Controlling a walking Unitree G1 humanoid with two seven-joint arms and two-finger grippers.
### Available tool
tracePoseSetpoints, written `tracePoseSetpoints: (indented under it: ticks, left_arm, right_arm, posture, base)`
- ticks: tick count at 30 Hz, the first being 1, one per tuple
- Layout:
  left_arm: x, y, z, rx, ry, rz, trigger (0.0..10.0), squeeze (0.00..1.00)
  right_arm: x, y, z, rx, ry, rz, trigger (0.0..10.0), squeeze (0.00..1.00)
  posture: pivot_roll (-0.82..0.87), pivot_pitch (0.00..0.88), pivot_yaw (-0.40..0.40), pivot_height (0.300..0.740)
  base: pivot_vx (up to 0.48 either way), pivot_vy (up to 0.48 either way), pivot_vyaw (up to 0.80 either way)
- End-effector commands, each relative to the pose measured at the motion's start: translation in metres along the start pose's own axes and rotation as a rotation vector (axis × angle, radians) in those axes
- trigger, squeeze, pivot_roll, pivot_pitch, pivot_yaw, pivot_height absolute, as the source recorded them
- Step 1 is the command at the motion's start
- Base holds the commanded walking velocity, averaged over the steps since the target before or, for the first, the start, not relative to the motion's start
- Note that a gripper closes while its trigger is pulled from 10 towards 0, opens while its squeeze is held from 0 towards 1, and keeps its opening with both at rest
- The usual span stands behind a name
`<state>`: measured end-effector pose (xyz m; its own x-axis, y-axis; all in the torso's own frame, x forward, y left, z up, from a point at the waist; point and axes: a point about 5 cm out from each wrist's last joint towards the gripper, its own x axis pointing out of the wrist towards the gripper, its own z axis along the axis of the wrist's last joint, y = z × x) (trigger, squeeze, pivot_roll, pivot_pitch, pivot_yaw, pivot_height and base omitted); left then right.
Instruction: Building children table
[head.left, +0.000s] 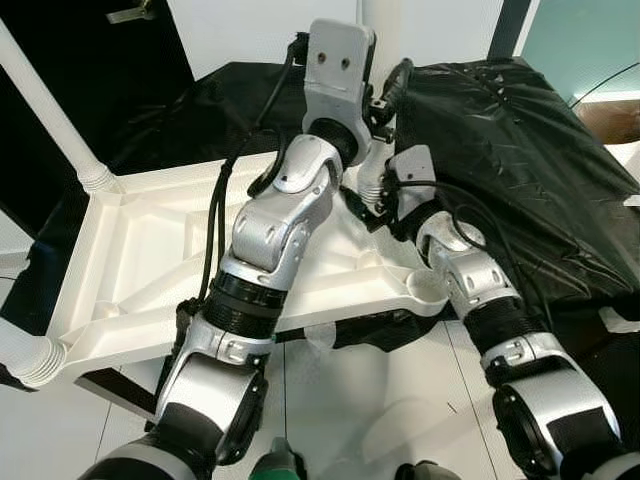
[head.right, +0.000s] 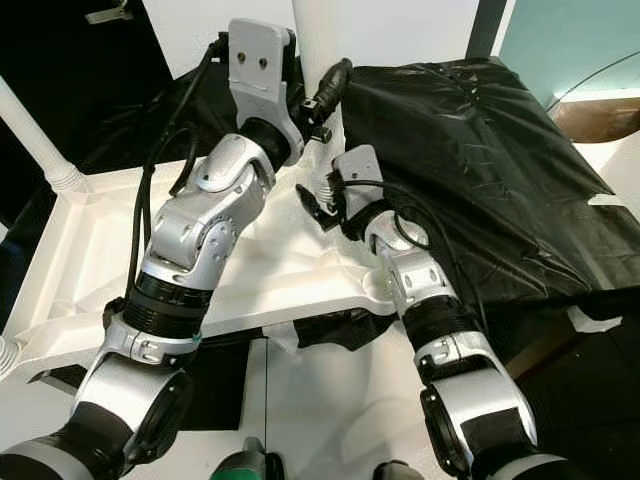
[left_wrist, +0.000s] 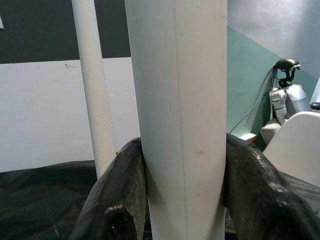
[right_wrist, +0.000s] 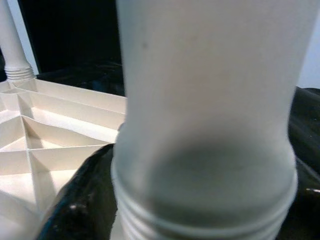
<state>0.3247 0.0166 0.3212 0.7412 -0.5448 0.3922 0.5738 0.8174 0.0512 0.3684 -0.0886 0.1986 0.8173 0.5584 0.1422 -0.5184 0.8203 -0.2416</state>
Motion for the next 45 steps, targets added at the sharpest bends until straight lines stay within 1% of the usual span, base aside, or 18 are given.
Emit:
tracePoseSetpoints:
  ticks: [1,2,4,5,6,14,17,19,23,24,26,27,35,36,37,41,42,45]
  left_arm:
    - [0.001,-0.004,0.005,-0.003,-0.027,-0.029,10.0,0.00]
    - [0.001,-0.005,0.005,-0.003,-0.026,-0.032,10.0,0.00]
    - [0.000,-0.007,0.003,0.007,-0.024,-0.042,10.0,0.00]
    - [0.000,-0.007,0.002,0.013,-0.024,-0.054,10.0,0.00]
    - [0.000,-0.007,0.000,0.020,-0.023,-0.062,10.0,0.00]
    - [-0.001,-0.010,-0.003,0.028,-0.012,-0.079,10.0,0.00]
    - [-0.002,-0.013,-0.005,0.028,-0.008,-0.089,10.0,0.00]
    - [-0.003,-0.019,-0.009,0.029,0.003,-0.107,10.0,0.00]
    - [-0.003,-0.020,-0.010,0.029,0.005,-0.110,10.0,0.00]
    - [-0.004,-0.023,-0.012,0.033,0.012,-0.120,10.0,0.00]
    - [-0.004,-0.023,-0.012,0.033,0.012,-0.120,10.0,0.00]
    - [-0.004,-0.024,-0.013,0.040,0.020,-0.127,10.0,0.00]
    - [-0.004,-0.025,-0.016,0.048,0.040,-0.145,10.0,0.00]
    - [-0.005,-0.025,-0.016,0.039,0.043,-0.148,10.0,1.00]
    - [-0.005,-0.024,-0.017,0.030,0.044,-0.154,10.0,1.00]
    - [-0.006,-0.024,-0.017,0.038,0.044,-0.176,10.0,1.00]
    - [-0.008,-0.024,-0.011,0.084,0.014,-0.260,10.0,0.00]
    - [-0.012,-0.024,-0.005,0.089,-0.015,-0.357,10.0,0.00]
  right_arm:
    - [0.001,0.006,0.003,-0.002,-0.013,0.034,10.0,0.75]
    - [0.000,0.005,0.004,-0.007,-0.023,0.032,10.0,1.00]
    - [0.000,0.004,0.009,-0.010,-0.042,0.040,10.0,1.00]
    - [0.000,0.004,0.012,0.006,-0.053,0.044,10.0,0.31]
    - [0.000,0.004,0.015,0.023,-0.060,0.049,10.0,0.00]
    - [0.001,0.002,0.025,0.035,-0.080,0.044,10.0,0.00]
    - [0.002,0.001,0.030,0.032,-0.094,0.048,10.0,0.00]
    - [0.005,-0.001,0.036,0.024,-0.107,0.055,10.0,0.00]
    - [0.005,-0.001,0.037,0.019,-0.105,0.054,10.0,0.00]
    - [0.005,-0.002,0.036,0.007,-0.101,0.060,4.2,0.00]
    - [0.005,-0.002,0.036,0.007,-0.101,0.060,4.2,0.00]
    - [0.005,-0.003,0.035,0.006,-0.093,0.060,0.0,0.00]
    - [0.004,-0.006,0.030,0.033,-0.070,0.046,0.0,0.00]
    - [0.004,-0.007,0.030,0.029,-0.068,0.043,0.0,0.00]
    - [0.004,-0.008,0.030,0.026,-0.065,0.039,0.0,0.00]
    - [0.002,-0.011,0.028,0.021,-0.057,0.038,0.0,0.00]
    - [0.000,-0.013,0.025,0.029,-0.042,0.059,10.0,0.00]
    - [-0.001,-0.013,0.023,0.033,-0.029,0.085,10.0,0.00]
  posture:
    - [0.07,0.016,0.027,0.740]
    - [0.07,0.015,0.028,0.740]
    - [0.07,0.013,0.029,0.740]
    - [0.07,0.011,0.029,0.740]
    - [0.07,0.011,0.029,0.740]
    - [0.07,0.003,0.030,0.740]
    - [0.07,0.001,0.029,0.740]
    - [0.07,0.004,0.027,0.740]
    - [0.07,0.004,0.027,0.740]
    - [0.07,0.010,0.027,0.740]
    - [0.07,0.010,0.027,0.740]
    - [0.07,0.013,0.028,0.740]
    - [0.07,0.015,0.034,0.740]
    - [0.07,0.015,0.034,0.740]
    - [0.07,0.015,0.036,0.740]
    - [0.06,0.018,0.039,0.740]
    - [0.06,0.019,0.039,0.740]
    - [0.06,0.018,0.039,0.740]
  base:
    - [0.000,0.000,0.00]
    - [0.000,0.000,0.00]
    - [0.000,0.000,0.00]
    - [0.000,0.000,0.00]
    - [0.000,0.000,0.00]
    - [0.000,0.000,0.00]
    - [0.000,0.000,0.00]
    - [0.000,0.000,0.00]
    - [0.000,0.000,0.00]
    - [0.000,0.000,0.00]
    - [0.000,0.000,0.00]
    - [0.000,0.000,0.00]
    - [0.000,0.000,0.00]
    - [0.000,0.000,0.00]
    - [0.000,0.000,0.00]
    - [0.000,0.000,0.00]
    - [0.000,0.000,0.00]
    - [0.000,0.000,0.00]
